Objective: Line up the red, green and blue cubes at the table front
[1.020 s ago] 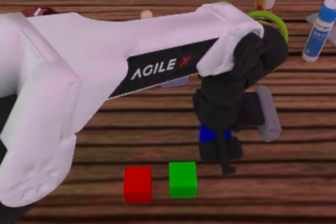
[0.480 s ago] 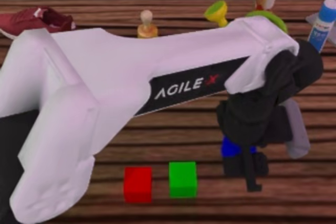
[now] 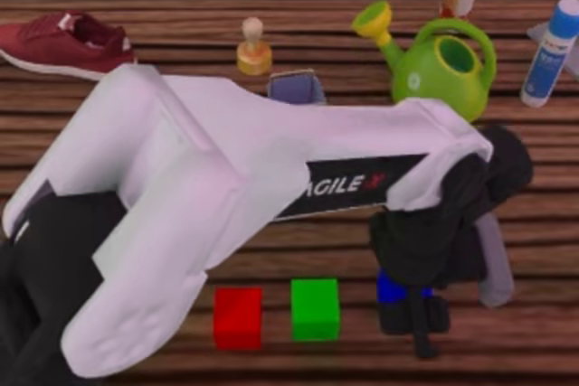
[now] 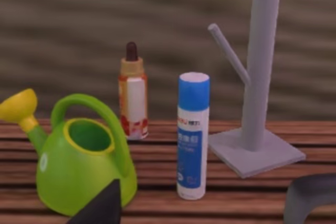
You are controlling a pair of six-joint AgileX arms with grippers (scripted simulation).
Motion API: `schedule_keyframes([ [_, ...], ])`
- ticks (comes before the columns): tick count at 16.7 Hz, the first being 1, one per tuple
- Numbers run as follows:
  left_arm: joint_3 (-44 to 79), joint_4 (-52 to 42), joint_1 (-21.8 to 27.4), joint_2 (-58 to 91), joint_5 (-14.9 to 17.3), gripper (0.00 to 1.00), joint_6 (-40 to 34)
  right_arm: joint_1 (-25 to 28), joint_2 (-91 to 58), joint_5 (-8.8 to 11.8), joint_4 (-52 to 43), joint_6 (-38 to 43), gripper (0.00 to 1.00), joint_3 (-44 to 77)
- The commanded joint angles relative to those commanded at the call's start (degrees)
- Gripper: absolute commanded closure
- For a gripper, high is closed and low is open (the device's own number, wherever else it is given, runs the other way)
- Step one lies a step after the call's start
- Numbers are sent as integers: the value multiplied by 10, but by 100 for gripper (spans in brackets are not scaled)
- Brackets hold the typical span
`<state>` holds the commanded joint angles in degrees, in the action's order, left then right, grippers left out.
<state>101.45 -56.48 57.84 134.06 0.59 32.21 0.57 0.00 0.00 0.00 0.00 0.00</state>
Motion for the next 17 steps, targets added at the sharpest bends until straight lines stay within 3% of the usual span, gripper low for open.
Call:
schedule_keyframes([
  [4, -2, 3, 0, 2, 0, 100, 0, 0, 0, 0, 0, 0, 0, 0],
  [17, -2, 3, 0, 2, 0, 2, 0, 0, 0, 0, 0, 0, 0, 0],
])
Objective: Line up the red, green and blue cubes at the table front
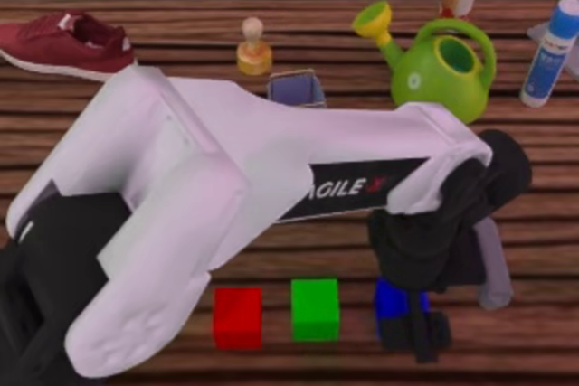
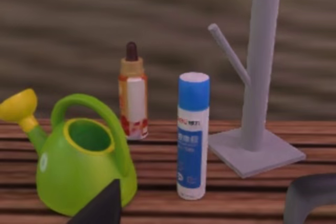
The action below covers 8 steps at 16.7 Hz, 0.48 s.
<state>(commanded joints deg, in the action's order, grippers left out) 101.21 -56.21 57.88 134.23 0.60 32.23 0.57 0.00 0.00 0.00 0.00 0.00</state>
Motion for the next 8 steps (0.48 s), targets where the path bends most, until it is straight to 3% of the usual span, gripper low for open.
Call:
schedule_keyframes([
  [8, 0, 0, 0, 0, 0, 0, 0, 0, 0, 0, 0, 0, 0, 0],
])
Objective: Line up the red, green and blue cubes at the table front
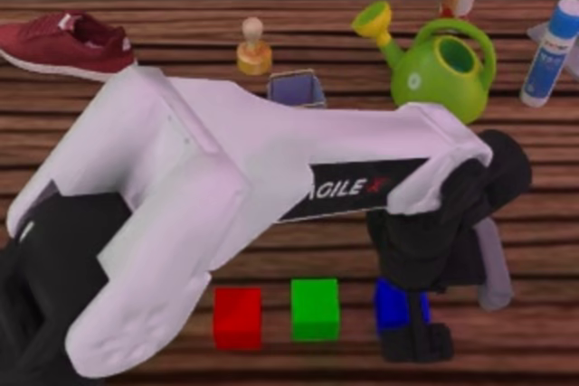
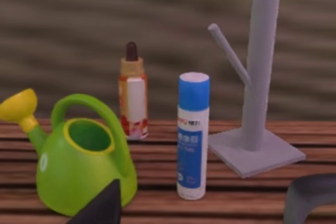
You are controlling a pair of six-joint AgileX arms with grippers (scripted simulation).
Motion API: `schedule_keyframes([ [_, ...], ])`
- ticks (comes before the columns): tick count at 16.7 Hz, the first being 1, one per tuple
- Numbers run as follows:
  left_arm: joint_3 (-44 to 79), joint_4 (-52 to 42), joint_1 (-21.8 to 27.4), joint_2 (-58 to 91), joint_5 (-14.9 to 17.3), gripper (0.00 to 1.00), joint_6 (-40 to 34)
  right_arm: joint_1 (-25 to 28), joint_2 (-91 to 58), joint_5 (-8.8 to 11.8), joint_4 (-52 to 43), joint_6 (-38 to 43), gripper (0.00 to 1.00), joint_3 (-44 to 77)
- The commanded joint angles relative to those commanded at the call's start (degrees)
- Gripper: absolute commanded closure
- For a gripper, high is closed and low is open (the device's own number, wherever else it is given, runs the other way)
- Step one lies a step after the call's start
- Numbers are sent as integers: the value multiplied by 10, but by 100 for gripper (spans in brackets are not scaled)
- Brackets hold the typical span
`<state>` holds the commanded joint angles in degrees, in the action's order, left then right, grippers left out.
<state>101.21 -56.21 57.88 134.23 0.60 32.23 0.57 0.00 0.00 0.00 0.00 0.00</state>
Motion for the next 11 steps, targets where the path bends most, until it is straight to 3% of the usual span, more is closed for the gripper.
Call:
schedule_keyframes([
  [11, 93, -134, -12, -41, 0, 0, -1, 0, 0, 0, 0, 0, 0, 0],
])
